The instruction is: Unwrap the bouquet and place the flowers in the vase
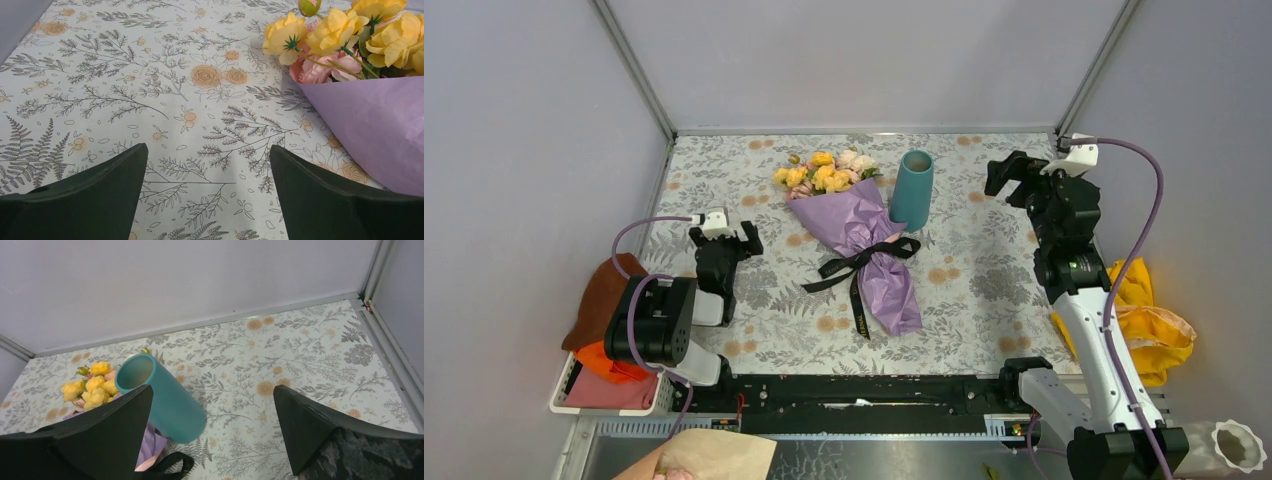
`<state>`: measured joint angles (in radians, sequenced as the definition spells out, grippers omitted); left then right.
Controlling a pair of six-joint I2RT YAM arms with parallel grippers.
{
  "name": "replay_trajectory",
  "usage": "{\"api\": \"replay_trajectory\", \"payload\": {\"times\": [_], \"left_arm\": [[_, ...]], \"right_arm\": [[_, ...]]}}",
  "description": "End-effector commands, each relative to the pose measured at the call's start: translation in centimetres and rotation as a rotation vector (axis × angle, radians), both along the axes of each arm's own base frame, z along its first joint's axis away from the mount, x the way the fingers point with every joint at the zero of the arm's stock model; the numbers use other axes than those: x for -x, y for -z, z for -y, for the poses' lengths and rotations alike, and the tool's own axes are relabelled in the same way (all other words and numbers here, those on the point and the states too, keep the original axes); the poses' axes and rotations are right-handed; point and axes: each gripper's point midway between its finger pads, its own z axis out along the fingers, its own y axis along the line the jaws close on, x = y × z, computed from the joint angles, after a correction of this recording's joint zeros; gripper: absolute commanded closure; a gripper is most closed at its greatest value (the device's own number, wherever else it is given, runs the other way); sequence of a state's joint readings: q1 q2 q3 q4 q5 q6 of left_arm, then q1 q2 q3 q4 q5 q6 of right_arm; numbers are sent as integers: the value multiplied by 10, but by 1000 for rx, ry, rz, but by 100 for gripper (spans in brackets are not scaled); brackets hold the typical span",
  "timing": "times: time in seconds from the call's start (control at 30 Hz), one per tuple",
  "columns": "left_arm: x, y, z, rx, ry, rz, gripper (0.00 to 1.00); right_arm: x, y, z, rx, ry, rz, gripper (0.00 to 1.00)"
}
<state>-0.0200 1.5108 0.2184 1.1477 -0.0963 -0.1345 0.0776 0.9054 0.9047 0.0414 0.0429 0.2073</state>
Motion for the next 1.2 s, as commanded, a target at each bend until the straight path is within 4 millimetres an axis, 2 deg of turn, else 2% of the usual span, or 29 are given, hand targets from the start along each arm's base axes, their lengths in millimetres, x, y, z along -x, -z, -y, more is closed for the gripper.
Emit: {"api": "replay_trajectory", "payload": {"times": [0.0,0.1,0.17,0.3,0.4,0.5,0.67,0.77,0.83,0.93,1.03,1.17], "left_arm": [[-9,-18,0,-32,5,57,1],[-9,-18,0,-32,5,57,1],[-8,-18,0,-32,4,57,1],[-8,-17,0,-32,5,54,1],[-8,-17,0,-33,5,55,1],[-8,-18,0,-32,5,57,1],[-9,-18,0,-32,4,57,1],[-8,-17,0,-32,3,55,1],[-9,-18,0,-32,3,58,1],[-9,-18,0,-32,4,56,1],[-9,-18,0,-32,4,57,1],[-9,-17,0,-32,4,56,1]], "right_arm": [[9,-57,-7,-82,-24,119,0],[13,-85,18,-251,144,196,0],[17,-95,21,-351,166,228,0],[37,-106,-11,-544,-29,317,0],[64,-125,-51,-575,-327,485,0],[52,-122,-73,-592,-415,330,0],[35,-111,-84,-499,-431,144,0],[23,-87,-102,-437,-479,-33,0],[16,-72,-120,-384,-490,-85,0],[7,-35,-148,-244,-482,-200,0],[4,15,-173,-152,-476,-347,3],[7,98,-205,-47,-493,-556,19]]}}
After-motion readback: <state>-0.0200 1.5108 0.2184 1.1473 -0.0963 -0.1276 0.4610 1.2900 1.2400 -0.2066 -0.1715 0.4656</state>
